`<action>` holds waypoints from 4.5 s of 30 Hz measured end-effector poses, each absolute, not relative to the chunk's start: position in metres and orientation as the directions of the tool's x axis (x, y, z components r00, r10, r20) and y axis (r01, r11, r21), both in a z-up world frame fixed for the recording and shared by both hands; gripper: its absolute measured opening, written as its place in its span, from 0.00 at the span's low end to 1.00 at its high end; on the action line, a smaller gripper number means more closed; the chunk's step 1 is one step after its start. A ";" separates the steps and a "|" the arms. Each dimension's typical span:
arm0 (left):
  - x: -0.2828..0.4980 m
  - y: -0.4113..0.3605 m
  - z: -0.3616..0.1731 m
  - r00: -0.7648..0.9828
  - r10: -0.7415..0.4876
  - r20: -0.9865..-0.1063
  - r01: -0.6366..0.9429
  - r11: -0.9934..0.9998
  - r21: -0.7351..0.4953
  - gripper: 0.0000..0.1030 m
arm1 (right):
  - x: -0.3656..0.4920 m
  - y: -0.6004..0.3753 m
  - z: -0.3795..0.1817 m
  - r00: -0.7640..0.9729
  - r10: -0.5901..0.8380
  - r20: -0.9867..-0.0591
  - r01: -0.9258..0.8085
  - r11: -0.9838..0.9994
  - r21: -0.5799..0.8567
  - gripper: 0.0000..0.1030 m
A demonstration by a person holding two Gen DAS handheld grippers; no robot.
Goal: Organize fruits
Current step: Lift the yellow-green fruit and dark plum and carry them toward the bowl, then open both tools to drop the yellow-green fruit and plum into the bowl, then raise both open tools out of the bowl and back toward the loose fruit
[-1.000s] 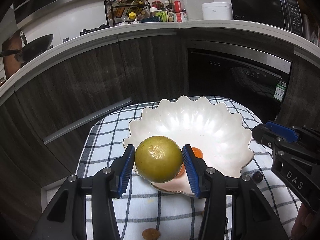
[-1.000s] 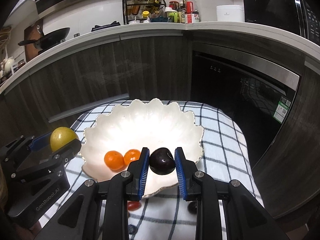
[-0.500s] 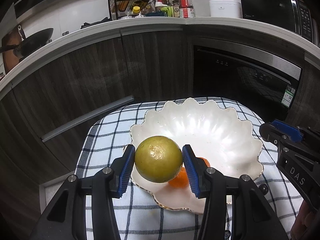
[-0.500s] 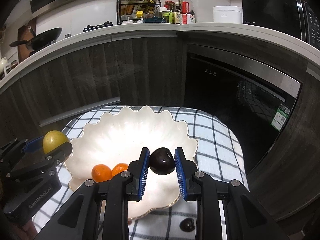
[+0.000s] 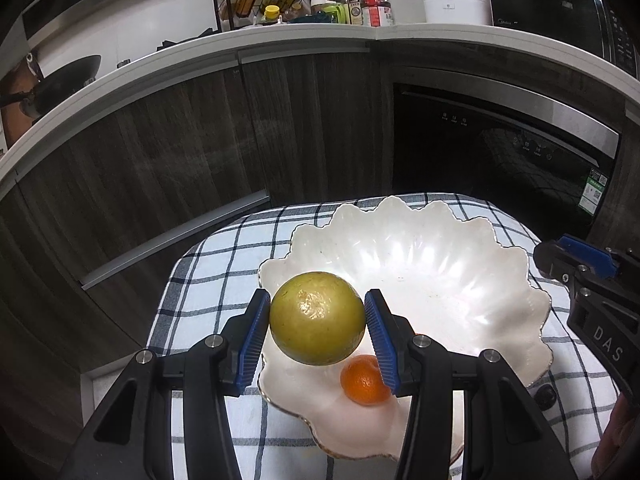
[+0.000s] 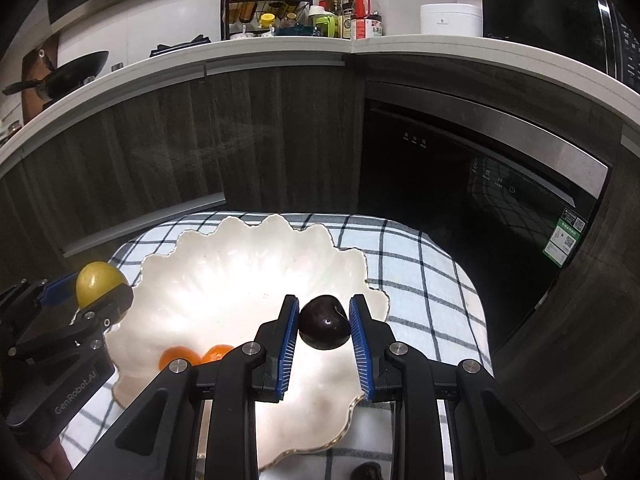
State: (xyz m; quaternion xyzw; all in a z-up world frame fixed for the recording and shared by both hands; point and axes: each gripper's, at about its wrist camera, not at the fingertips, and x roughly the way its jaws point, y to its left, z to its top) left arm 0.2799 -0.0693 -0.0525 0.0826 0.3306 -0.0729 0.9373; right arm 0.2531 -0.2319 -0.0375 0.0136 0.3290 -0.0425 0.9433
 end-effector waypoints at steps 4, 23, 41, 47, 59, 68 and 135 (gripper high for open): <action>0.288 -0.069 -0.057 0.759 -0.084 -0.645 0.189 0.977 0.096 0.47 | 0.260 -0.234 -0.039 0.775 -0.075 -0.628 0.093 0.996 -0.003 0.27; 0.305 -0.072 -0.067 0.736 -0.052 -0.675 0.189 0.973 0.131 0.60 | 0.284 -0.236 -0.059 0.737 -0.074 -0.672 0.093 0.996 -0.007 0.28; 0.298 -0.063 -0.049 0.759 -0.051 -0.649 0.161 0.981 0.111 0.81 | 0.275 -0.241 -0.046 0.752 -0.126 -0.647 0.152 0.988 -0.016 0.73; 0.290 -0.061 -0.042 0.767 -0.056 -0.640 0.161 0.981 0.108 0.81 | 0.268 -0.238 -0.039 0.762 -0.127 -0.635 0.147 0.989 -0.022 0.73; 0.274 -0.056 -0.031 0.777 -0.056 -0.627 0.152 0.983 0.100 0.81 | 0.252 -0.233 -0.025 0.775 -0.130 -0.618 0.149 0.989 -0.022 0.73; 0.259 -0.053 -0.029 0.777 -0.058 -0.626 0.149 0.984 0.094 0.81 | 0.237 -0.231 -0.020 0.783 -0.136 -0.607 0.151 0.988 -0.026 0.73; 0.161 -0.074 -0.077 0.733 -0.106 -0.672 0.231 0.968 0.100 0.81 | 0.138 -0.248 -0.078 0.727 -0.144 -0.671 0.152 0.987 -0.046 0.73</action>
